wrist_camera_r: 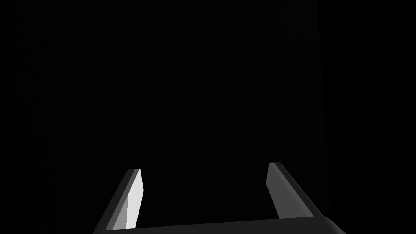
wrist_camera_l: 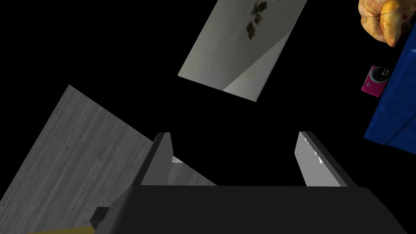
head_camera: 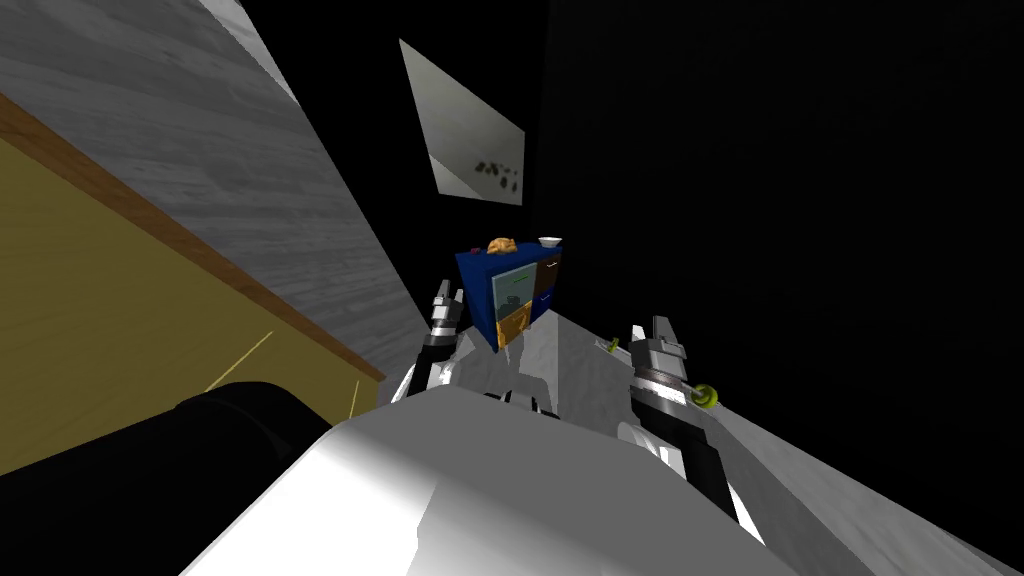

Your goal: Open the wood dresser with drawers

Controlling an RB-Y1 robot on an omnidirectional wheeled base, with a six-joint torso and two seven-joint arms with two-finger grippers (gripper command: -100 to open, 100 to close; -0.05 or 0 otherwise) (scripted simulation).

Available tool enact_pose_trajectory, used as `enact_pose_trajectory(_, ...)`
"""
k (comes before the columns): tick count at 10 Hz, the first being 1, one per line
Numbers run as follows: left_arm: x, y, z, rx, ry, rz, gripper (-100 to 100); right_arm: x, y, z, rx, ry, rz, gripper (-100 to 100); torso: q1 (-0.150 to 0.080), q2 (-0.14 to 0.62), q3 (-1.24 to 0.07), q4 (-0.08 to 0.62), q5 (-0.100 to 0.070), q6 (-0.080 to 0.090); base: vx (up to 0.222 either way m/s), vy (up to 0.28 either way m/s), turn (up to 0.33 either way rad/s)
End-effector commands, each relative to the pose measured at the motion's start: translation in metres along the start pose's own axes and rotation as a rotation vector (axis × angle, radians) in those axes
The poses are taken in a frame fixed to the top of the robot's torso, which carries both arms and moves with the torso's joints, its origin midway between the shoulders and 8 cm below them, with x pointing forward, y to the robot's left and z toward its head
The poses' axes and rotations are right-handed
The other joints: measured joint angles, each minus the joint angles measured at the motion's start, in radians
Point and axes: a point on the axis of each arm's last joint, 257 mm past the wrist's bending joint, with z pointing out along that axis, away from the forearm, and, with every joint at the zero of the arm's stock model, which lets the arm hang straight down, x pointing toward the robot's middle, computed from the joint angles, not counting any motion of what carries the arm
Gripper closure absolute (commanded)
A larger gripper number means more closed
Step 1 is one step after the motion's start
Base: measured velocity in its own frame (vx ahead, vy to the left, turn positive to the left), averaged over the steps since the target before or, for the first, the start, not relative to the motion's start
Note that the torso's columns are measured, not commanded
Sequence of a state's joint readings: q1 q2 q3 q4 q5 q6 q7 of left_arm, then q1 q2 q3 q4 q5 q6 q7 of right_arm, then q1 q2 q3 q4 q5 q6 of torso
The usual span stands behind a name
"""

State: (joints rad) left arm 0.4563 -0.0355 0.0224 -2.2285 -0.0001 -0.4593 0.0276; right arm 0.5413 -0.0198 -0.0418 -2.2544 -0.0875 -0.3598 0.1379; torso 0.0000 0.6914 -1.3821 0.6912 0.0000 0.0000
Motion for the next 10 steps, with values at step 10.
enact_pose_trajectory(10,-0.002,0.043,-0.011,-0.103,0.111,0.033,-100,0.0,0.0,0.0,0.001,0.0,0.0,0,0.001,0.045,-0.095,0.046,0.0,0.0,0.16,-0.093,0.147)
